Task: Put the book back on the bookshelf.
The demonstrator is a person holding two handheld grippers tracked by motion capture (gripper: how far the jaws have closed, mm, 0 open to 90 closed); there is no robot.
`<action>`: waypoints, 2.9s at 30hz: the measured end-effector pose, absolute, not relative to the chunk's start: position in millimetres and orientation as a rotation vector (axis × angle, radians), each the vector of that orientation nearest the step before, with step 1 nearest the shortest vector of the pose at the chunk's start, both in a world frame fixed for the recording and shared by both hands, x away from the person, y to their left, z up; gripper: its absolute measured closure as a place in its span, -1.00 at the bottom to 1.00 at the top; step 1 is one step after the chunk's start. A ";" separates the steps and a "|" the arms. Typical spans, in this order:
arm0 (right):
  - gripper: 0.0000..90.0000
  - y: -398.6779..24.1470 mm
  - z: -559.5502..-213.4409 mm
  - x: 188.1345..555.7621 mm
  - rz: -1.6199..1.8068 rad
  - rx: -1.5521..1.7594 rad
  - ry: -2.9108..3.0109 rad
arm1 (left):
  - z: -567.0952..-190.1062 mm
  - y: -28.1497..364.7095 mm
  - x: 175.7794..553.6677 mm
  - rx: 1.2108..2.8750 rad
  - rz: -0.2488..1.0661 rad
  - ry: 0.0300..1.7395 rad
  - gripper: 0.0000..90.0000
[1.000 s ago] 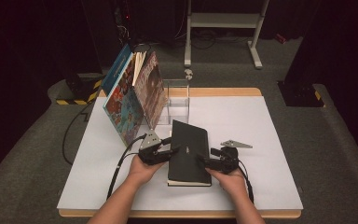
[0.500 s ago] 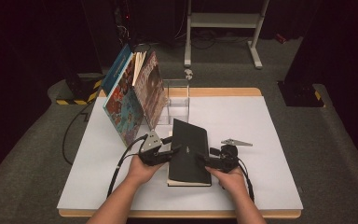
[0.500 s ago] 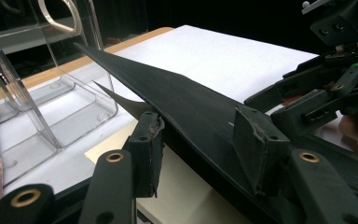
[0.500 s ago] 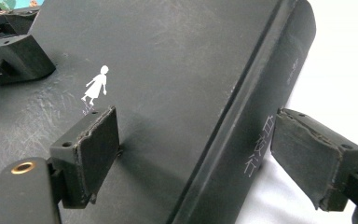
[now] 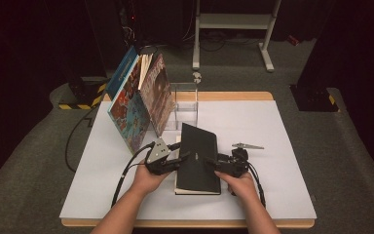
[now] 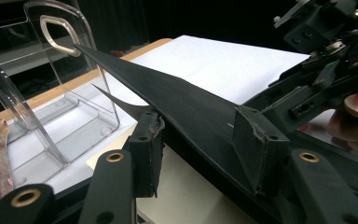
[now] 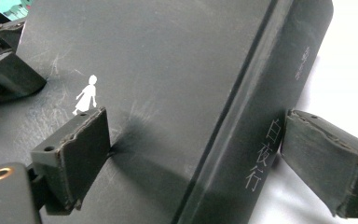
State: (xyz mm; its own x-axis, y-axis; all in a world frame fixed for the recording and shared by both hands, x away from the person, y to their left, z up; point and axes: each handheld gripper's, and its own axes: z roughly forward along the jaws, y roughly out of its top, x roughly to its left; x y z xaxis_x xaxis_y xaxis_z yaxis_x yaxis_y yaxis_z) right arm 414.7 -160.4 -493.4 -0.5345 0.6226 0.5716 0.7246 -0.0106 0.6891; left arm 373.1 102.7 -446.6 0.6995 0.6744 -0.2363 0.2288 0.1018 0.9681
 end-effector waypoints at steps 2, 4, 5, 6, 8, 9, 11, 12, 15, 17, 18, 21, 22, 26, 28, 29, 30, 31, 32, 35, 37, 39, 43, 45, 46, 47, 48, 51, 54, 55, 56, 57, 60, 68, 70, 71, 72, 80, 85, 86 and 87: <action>-0.84 -161.2 -494.7 416.5 -1.597 -1.456 -2.121 | -446.8 102.8 372.3 1.466 0.389 0.783 0.20; -0.84 -161.6 -495.4 417.6 -1.602 -1.455 -2.108 | -447.0 103.1 371.7 1.468 0.394 0.778 0.20; -0.84 -161.6 -495.8 418.6 -1.603 -1.460 -2.099 | -447.0 103.2 371.6 1.470 0.396 0.776 0.20; -0.84 -161.5 -496.3 419.8 -1.606 -1.465 -2.084 | -446.9 103.2 371.5 1.470 0.396 0.775 0.20; -0.84 -161.9 -497.5 421.9 -1.612 -1.474 -2.057 | -446.9 102.9 370.9 1.470 0.400 0.771 0.20; -0.84 -162.4 -498.7 423.1 -1.615 -1.473 -2.042 | -446.8 102.7 370.6 1.467 0.400 0.769 0.20; -0.84 -163.3 -500.1 425.0 -1.620 -1.468 -2.020 | -446.9 102.8 370.0 1.464 0.404 0.764 0.19; -0.84 -163.5 -500.2 425.3 -1.621 -1.465 -2.016 | -446.8 102.9 369.9 1.463 0.403 0.763 0.19; -0.84 -164.4 -500.4 425.8 -1.622 -1.458 -2.004 | -446.7 103.0 368.1 1.459 0.411 0.748 0.19; -0.84 -165.1 -500.1 425.9 -1.625 -1.449 -2.003 | -446.4 102.9 366.2 1.458 0.420 0.737 0.20; -0.84 -165.3 -500.0 425.9 -1.626 -1.446 -2.000 | -446.3 102.6 365.6 1.454 0.422 0.733 0.19; -0.84 -165.8 -499.5 425.7 -1.626 -1.439 -1.990 | -446.1 102.7 364.1 1.453 0.430 0.720 0.19; -0.84 -165.9 -499.4 425.7 -1.626 -1.438 -1.988 | -446.0 102.6 363.9 1.453 0.432 0.716 0.19; -0.85 -166.3 -500.3 426.4 -1.618 -1.436 -1.970 | -446.2 102.8 363.8 1.454 0.434 0.712 0.19; -0.85 -166.5 -501.2 427.0 -1.617 -1.432 -1.955 | -446.7 103.0 363.5 1.451 0.435 0.711 0.19; -0.85 -166.5 -501.2 427.1 -1.618 -1.430 -1.957 | -446.9 103.1 363.3 1.449 0.435 0.709 0.19; -0.85 -166.5 -501.2 427.1 -1.618 -1.430 -1.957 | -447.1 103.2 363.0 1.446 0.434 0.707 0.19; -0.85 -166.5 -501.2 427.2 -1.617 -1.429 -1.954 | -447.3 103.3 362.7 1.445 0.435 0.704 0.19; -0.85 -166.7 -501.5 427.5 -1.616 -1.427 -1.949 | -447.3 103.4 362.3 1.445 0.439 0.700 0.19; -0.85 -166.8 -501.9 427.8 -1.615 -1.416 -1.924 | -447.3 103.5 361.3 1.441 0.439 0.689 0.19; -0.85 -166.0 -501.2 427.2 -1.616 -1.418 -1.918 | -447.8 103.8 361.5 1.436 0.436 0.691 0.19; -0.84 -165.9 -501.1 427.0 -1.615 -1.422 -1.920 | -448.7 104.8 362.1 1.433 0.427 0.699 0.19; -0.77 -166.3 -497.6 423.7 -1.621 -1.434 -1.946 | -451.5 106.9 366.0 1.429 0.387 0.747 0.19; -0.73 -166.2 -494.7 421.2 -1.632 -1.435 -1.994 | -452.3 108.7 368.0 1.434 0.353 0.777 0.19; -0.73 -166.2 -494.7 421.2 -1.632 -1.435 -1.994 | -452.3 108.7 368.0 1.434 0.353 0.777 0.19; -0.70 -165.4 -491.0 417.6 -1.646 -1.436 -2.040 | -451.7 109.3 367.8 1.438 0.334 0.808 0.20; -0.69 -165.2 -489.1 415.7 -1.652 -1.440 -2.054 | -451.2 109.1 367.6 1.438 0.328 0.820 0.20; -0.64 -164.4 -484.0 409.8 -1.676 -1.443 -2.101 | -450.4 109.8 368.1 1.442 0.292 0.868 0.20; -0.56 -163.3 -477.9 402.4 -1.703 -1.446 -2.168 | -452.2 112.1 369.1 1.433 0.243 0.920 0.20; -0.54 -162.9 -475.4 399.0 -1.718 -1.440 -2.197 | -452.3 112.4 368.5 1.433 0.239 0.923 0.20; -0.53 -162.9 -474.1 397.1 -1.727 -1.437 -2.209 | -451.5 112.8 367.1 1.430 0.239 0.922 0.21; -0.52 -162.9 -472.7 394.6 -1.739 -1.438 -2.213 | -450.7 112.9 366.4 1.432 0.237 0.925 0.21; -0.51 -163.2 -471.0 390.6 -1.759 -1.438 -2.221 | -448.2 112.9 365.3 1.430 0.223 0.955 0.22; -0.40 -166.7 -469.3 384.3 -1.820 -1.426 -2.195 | -446.9 115.7 365.3 1.337 0.154 1.054 0.26; -0.38 -167.9 -468.3 383.0 -1.826 -1.417 -2.198 | -447.2 117.9 365.8 1.302 0.123 1.076 0.31; -0.37 -168.4 -467.6 382.0 -1.828 -1.414 -2.203 | -447.0 117.8 365.7 1.287 0.113 1.086 0.33; -0.37 -168.7 -467.0 381.2 -1.830 -1.411 -2.207 | -446.8 118.0 366.0 1.280 0.108 1.094 0.34; -0.34 -170.3 -465.1 376.7 -1.850 -1.395 -2.226 | -443.6 117.5 363.9 1.263 0.100 1.123 0.42; -0.31 -172.9 -463.0 372.6 -1.855 -1.389 -2.233 | -439.9 112.9 358.6 1.263 0.126 1.109 0.43; -0.31 -173.2 -462.8 372.3 -1.853 -1.389 -2.233 | -439.2 112.2 358.0 1.265 0.132 1.107 0.43; -0.30 -173.6 -462.2 372.0 -1.852 -1.391 -2.229 | -438.9 112.0 357.8 1.266 0.135 1.105 0.43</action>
State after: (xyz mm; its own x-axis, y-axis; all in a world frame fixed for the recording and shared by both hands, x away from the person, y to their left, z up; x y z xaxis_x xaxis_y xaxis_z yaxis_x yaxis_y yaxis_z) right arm 372.0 -173.6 -462.2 -0.6234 0.6413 0.4473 0.5572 -0.0369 0.8295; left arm 357.8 112.0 -438.9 0.5140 0.6283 -0.5841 0.4690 0.3643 0.8046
